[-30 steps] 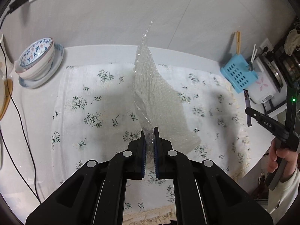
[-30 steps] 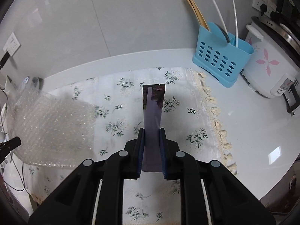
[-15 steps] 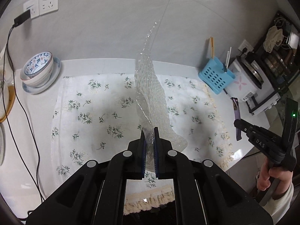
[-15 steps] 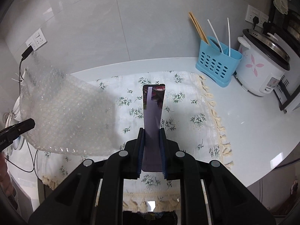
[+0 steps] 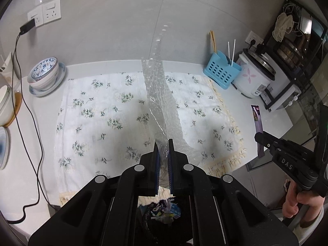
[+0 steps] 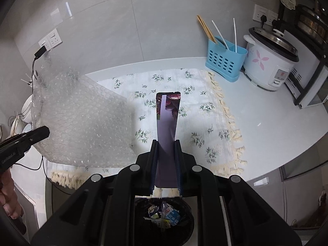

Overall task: Collect trash
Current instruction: 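Lift the bubble wrap and purple packet off the counter and carry them down to the bin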

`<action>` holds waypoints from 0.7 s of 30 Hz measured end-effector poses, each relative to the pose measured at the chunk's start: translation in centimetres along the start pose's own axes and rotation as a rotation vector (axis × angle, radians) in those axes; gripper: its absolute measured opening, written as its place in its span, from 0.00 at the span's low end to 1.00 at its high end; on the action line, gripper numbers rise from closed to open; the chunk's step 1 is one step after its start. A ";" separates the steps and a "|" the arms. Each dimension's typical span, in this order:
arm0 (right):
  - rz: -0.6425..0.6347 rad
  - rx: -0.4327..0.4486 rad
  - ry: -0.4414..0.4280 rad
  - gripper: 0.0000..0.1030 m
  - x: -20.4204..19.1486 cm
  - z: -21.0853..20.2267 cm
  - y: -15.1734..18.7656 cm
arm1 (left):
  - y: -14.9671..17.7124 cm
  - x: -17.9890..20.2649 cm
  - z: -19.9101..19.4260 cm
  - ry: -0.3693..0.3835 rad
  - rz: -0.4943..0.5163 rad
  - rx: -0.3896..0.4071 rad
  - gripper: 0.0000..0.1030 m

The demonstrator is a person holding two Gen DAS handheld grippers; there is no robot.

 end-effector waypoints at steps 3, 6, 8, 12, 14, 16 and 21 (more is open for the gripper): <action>-0.008 0.000 -0.015 0.14 -0.3 -1.5 1.3 | 1.1 1.0 -1.0 0.003 0.003 -0.005 0.05; -0.019 0.004 -0.017 0.14 -0.5 -2.7 2.3 | 2.2 1.9 -2.1 0.022 0.002 -0.007 0.05; -0.022 0.000 -0.026 0.14 -0.5 -3.4 3.1 | 3.0 2.4 -2.8 0.030 0.003 -0.010 0.05; -0.022 -0.002 -0.035 0.14 -0.4 -4.6 4.5 | 4.7 3.3 -4.0 0.038 0.005 -0.012 0.06; -0.021 -0.006 -0.043 0.14 -0.3 -5.2 5.4 | 5.6 3.7 -4.5 0.033 0.006 -0.017 0.05; -0.024 -0.010 -0.049 0.14 -0.3 -5.6 6.2 | 6.5 4.1 -4.8 0.033 0.006 -0.024 0.05; -0.023 -0.023 -0.063 0.14 0.0 -6.9 8.7 | 9.3 5.0 -5.6 0.030 0.013 -0.048 0.05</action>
Point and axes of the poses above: each gripper's, at about its wrist camera, not at the fingertips, and z roughly the way its jaws point, x to its right, y to its underside, the point moved 2 cm from there along z, roughly the way its jaws point, and after that the axes turned 12 degrees about x, right-handed, at the moved point
